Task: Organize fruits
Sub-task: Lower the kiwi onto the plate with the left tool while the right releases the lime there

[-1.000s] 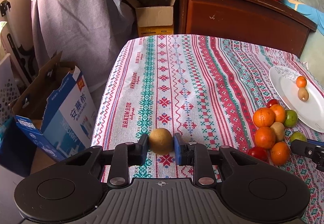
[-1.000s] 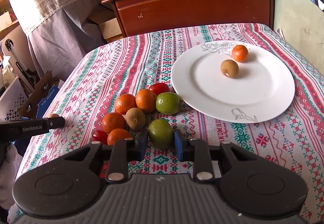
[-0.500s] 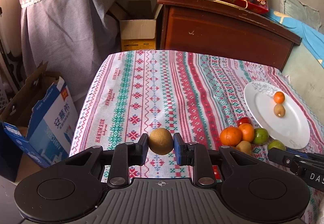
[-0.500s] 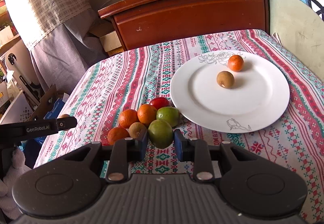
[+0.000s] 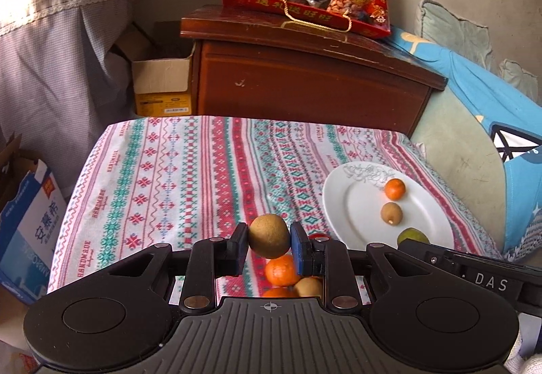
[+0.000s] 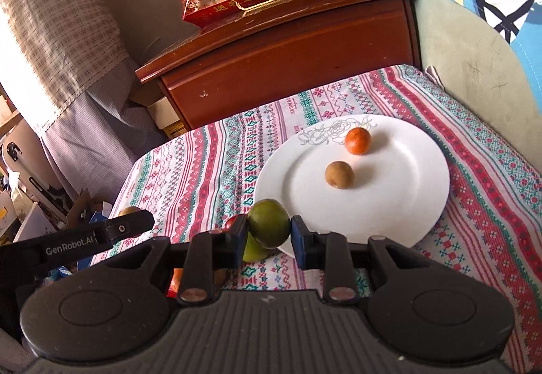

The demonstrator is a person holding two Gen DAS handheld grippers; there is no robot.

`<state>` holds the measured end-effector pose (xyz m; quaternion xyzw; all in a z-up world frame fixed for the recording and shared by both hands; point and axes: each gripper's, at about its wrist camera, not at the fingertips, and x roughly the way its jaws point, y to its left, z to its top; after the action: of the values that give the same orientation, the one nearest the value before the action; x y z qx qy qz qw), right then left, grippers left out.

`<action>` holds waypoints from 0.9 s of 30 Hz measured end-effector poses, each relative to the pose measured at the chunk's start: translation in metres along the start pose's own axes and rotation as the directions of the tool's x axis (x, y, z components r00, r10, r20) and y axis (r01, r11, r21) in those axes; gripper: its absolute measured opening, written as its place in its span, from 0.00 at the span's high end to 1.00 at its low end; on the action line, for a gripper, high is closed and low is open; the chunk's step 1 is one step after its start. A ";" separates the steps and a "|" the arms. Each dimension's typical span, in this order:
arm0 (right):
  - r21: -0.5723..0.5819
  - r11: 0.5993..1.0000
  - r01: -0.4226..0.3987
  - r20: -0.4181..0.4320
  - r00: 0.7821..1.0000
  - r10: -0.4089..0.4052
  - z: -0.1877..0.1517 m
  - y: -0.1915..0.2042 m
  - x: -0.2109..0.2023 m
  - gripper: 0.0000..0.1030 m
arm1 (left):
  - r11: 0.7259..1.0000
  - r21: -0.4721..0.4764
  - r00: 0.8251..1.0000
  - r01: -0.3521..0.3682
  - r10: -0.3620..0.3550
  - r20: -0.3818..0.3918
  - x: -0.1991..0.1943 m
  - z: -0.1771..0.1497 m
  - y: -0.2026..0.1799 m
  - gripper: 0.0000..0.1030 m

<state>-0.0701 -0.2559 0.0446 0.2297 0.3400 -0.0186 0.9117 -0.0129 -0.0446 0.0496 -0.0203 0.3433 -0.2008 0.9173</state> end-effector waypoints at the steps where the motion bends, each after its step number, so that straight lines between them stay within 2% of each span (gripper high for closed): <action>1: 0.013 1.000 0.001 0.002 1.000 -0.001 0.004 -0.004 -0.001 0.73 | 1.000 0.006 1.000 0.009 -0.009 0.000 0.002 0.002 -0.004 0.77; 7: 0.015 0.999 0.048 0.012 0.999 -0.048 0.027 -0.026 -0.002 0.73 | 0.997 0.052 0.998 0.062 -0.063 0.002 0.012 0.013 -0.027 0.77; 12: 0.011 0.996 0.094 0.005 0.996 -0.094 0.039 -0.046 0.005 0.73 | 0.993 0.089 0.997 0.081 -0.080 -0.008 0.029 0.019 -0.041 0.77; 22: 0.119 0.986 0.117 -0.063 0.992 -0.110 0.041 -0.074 0.026 0.73 | 0.985 0.127 0.993 0.116 -0.111 -0.052 0.066 0.021 -0.061 0.77; 27: 0.118 0.984 0.131 -0.077 0.989 -0.122 0.040 -0.077 0.037 0.73 | 0.982 0.138 0.990 0.127 -0.118 -0.075 0.083 0.020 -0.068 0.77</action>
<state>-0.0319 -0.3374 0.0172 0.2639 0.3838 -0.0895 0.8804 0.0327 -0.1405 0.0249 0.0308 0.3563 -0.2815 0.8904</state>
